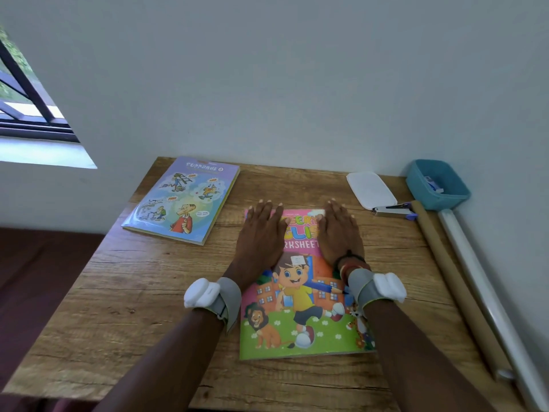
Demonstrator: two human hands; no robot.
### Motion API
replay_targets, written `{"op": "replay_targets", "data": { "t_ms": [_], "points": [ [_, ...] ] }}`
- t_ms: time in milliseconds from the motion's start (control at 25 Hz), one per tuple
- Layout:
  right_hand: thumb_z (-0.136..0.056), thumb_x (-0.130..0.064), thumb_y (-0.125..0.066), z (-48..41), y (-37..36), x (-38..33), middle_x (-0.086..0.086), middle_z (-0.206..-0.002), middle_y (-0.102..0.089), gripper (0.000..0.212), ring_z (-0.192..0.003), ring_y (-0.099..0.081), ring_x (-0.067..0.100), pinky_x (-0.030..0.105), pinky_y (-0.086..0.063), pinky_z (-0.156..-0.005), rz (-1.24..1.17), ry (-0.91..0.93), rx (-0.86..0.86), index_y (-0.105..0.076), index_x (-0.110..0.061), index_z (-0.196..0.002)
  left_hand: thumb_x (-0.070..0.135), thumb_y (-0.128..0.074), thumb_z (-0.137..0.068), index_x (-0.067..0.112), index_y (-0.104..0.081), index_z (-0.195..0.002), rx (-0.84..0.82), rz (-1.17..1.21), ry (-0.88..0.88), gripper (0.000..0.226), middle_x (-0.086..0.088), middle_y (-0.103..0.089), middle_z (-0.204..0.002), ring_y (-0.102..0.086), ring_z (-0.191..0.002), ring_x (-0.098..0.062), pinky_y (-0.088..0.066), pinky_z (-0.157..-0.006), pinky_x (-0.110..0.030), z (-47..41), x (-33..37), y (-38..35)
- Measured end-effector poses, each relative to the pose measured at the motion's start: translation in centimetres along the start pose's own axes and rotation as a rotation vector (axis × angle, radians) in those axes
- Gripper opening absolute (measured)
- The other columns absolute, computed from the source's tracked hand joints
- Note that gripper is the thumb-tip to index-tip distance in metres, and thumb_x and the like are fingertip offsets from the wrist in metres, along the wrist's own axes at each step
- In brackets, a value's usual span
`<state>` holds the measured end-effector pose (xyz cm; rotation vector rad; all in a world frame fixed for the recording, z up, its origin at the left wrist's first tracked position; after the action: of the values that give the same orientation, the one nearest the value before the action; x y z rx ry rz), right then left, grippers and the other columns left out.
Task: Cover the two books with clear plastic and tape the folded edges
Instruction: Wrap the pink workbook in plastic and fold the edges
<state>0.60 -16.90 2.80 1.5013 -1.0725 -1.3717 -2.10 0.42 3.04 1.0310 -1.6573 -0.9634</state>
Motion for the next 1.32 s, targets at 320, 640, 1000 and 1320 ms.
{"op": "replay_targets", "data": {
  "t_ms": [320, 640, 1000, 1320],
  "points": [
    [-0.102, -0.042, -0.026, 8.0, 2.2, -8.6, 0.001, -0.159, -0.021, 0.056, -0.148, -0.012, 0.013, 0.034, -0.002, -0.121, -0.462, 0.043, 0.053, -0.022, -0.016, -0.152, 0.038, -0.018, -0.098, -0.002, -0.041, -0.144, 0.097, 0.153, 0.073, 0.065, -0.022, -0.039, -0.150, -0.031, -0.143, -0.038, -0.016, -0.120, -0.050, 4.9, 3.5, 1.3],
    [-0.093, -0.055, -0.004, 10.9, 0.7, -2.8, -0.004, -0.160, -0.018, 0.071, -0.148, -0.011, 0.015, 0.037, -0.005, -0.120, -0.087, 0.065, 0.008, -0.023, -0.020, -0.152, 0.032, -0.024, -0.095, -0.001, -0.042, -0.144, 0.027, -0.052, 0.148, 0.061, -0.020, -0.039, -0.151, -0.033, -0.143, -0.032, -0.020, -0.119, -0.048, 6.7, 3.3, 0.9],
    [-0.097, -0.041, -0.014, 15.7, 1.3, -6.4, 0.007, -0.154, -0.031, 0.063, -0.145, -0.025, 0.027, 0.043, -0.010, -0.117, 0.012, 0.134, 0.101, -0.038, -0.010, -0.146, 0.029, -0.027, -0.097, -0.001, -0.051, -0.137, 0.158, 0.066, 0.209, 0.056, -0.019, -0.044, -0.148, -0.037, -0.141, -0.031, -0.029, -0.116, -0.051, 12.5, 4.9, 3.4],
    [-0.099, -0.056, -0.013, 17.7, 1.1, -2.8, -0.003, -0.161, -0.013, 0.065, -0.149, -0.005, 0.012, 0.040, -0.011, -0.121, 0.102, 0.166, 0.033, -0.015, -0.020, -0.154, 0.049, -0.021, -0.100, 0.007, -0.035, -0.150, 0.025, -0.041, 0.133, 0.067, -0.010, -0.024, -0.160, -0.018, -0.149, -0.021, -0.017, -0.121, -0.046, 14.4, 3.1, 2.4]
  ]
}}
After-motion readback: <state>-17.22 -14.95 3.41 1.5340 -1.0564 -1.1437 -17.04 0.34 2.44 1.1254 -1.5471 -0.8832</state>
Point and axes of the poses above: each hand's wrist, its own z-axis away from the middle knuckle, its own y-axis out of the back of the hand, x = y × z, the point moved 6 cm from there along -z, towards the middle knuckle
